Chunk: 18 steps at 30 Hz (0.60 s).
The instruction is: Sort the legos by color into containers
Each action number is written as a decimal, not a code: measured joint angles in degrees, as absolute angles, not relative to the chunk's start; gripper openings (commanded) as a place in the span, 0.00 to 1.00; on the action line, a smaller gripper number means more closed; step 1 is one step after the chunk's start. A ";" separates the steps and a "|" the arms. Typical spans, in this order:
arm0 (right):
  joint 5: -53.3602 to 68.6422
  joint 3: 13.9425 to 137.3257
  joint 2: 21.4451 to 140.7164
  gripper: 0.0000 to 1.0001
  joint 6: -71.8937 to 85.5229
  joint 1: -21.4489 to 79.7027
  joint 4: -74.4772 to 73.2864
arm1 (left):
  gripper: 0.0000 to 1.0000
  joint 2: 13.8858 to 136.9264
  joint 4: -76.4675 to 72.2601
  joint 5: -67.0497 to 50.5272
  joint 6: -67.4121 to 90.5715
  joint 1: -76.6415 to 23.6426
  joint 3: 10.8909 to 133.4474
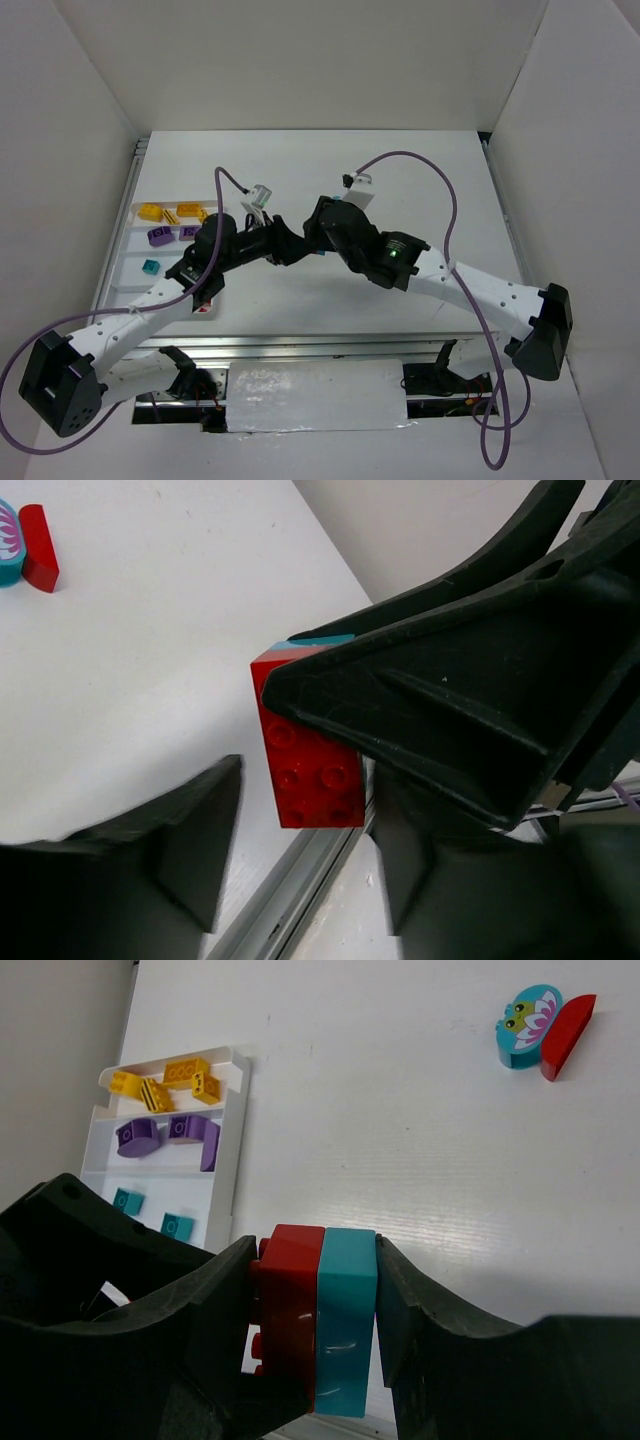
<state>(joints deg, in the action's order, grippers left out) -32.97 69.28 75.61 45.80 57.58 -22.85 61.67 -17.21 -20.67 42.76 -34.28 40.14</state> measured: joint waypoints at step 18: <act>-22.50 65.76 72.58 1.00 45.56 55.16 -15.53 | 0.00 59.37 -19.07 -19.16 43.27 -34.44 37.71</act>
<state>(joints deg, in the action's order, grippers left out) -22.50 65.76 72.58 45.56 55.16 -15.53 59.37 -19.07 -19.16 43.27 -34.44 37.71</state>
